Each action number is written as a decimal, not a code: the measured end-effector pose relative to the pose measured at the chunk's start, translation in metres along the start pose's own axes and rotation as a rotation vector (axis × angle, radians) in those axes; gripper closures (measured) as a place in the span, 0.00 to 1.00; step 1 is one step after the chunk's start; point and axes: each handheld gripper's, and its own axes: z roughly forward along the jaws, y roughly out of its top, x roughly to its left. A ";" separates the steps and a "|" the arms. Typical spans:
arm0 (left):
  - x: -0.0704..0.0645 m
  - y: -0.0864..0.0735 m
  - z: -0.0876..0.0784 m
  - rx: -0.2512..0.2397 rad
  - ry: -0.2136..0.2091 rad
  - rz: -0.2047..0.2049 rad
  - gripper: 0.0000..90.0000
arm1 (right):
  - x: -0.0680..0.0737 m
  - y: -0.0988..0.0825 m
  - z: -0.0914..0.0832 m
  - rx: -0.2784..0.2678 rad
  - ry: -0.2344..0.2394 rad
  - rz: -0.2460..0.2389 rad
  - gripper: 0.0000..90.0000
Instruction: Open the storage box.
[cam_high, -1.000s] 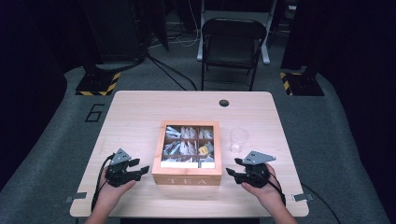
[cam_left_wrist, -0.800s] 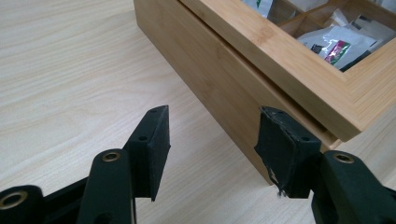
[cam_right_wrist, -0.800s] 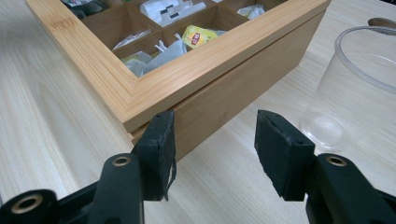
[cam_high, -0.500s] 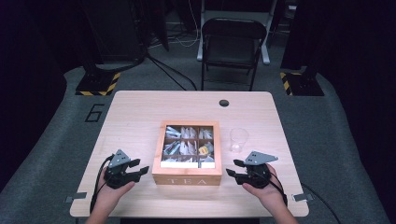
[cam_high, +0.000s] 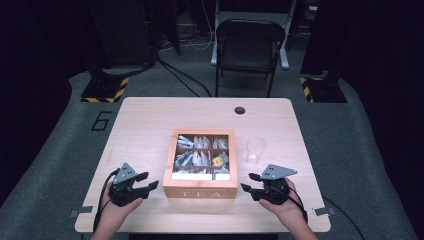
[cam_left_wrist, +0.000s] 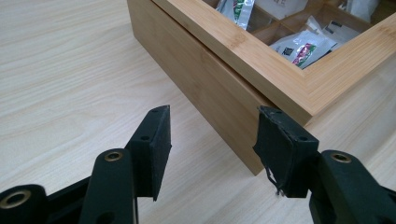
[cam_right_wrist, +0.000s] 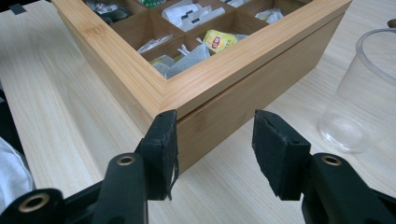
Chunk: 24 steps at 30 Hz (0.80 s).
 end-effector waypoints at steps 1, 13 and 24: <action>-0.001 0.000 -0.001 0.001 -0.004 -0.007 0.50 | 0.000 0.000 0.000 -0.001 0.000 -0.003 0.55; -0.006 -0.005 0.000 0.008 -0.023 0.004 0.51 | 0.006 -0.005 0.002 -0.002 0.034 0.016 0.52; -0.012 -0.007 0.005 0.003 -0.056 0.018 0.53 | 0.010 -0.008 0.008 0.009 0.058 0.021 0.52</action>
